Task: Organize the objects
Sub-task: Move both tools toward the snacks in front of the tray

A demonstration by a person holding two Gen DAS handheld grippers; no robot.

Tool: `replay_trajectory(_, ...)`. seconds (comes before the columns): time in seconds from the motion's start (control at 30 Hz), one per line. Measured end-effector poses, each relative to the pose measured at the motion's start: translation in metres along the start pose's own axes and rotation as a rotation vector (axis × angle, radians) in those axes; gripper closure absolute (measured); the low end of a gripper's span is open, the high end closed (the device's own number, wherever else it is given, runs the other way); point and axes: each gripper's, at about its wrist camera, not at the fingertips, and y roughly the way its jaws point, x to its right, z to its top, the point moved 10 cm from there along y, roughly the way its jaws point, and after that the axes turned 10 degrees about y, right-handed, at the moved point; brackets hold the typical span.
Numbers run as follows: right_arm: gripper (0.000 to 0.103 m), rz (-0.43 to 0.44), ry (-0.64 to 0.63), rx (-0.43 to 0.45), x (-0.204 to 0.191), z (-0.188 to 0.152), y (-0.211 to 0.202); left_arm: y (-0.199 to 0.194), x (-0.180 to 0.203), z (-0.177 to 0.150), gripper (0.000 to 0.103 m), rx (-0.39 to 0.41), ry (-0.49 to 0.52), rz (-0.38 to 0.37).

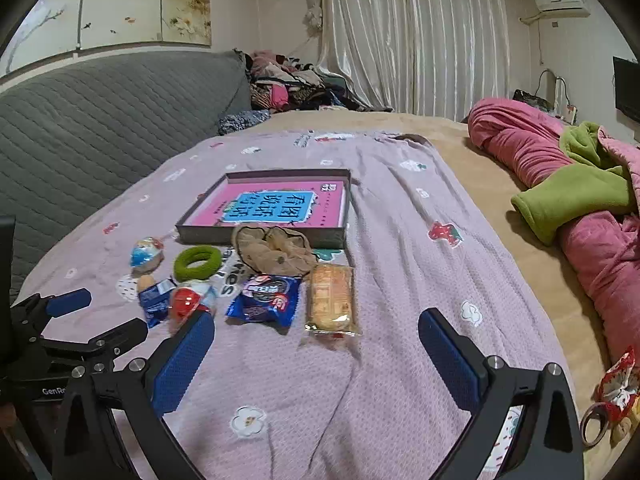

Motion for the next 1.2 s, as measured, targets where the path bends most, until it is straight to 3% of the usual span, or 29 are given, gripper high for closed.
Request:
replay_trajectory(0.27, 0.0, -0.013, 0.019, -0.06, 0.012, 0.0, 0.032, 0.032, 0.008, 0.006, 0.0, -0.033, 0.011, -0.029)
replay_trajectory(0.6, 0.0, -0.111, -0.021, -0.156, 0.029, -0.003, 0.091, 0.064, 0.012, 0.012, 0.0, -0.078, 0.026, -0.033)
replay_trajectory(0.83, 0.001, -0.126, -0.041, -0.193, 0.032, -0.01, 0.114, 0.075, 0.012, 0.013, 0.0, -0.079, 0.059, 0.002)
replay_trajectory(1.13, 0.009, -0.142, -0.069, -0.199, 0.03, -0.01, 0.125, 0.081, 0.02, 0.02, 0.002, -0.075, 0.089, 0.004)
replay_trajectory(1.2, 0.012, -0.149, -0.087, -0.2, 0.029, -0.01, 0.127, 0.082, 0.021, 0.022, 0.008, -0.075, 0.098, 0.009)
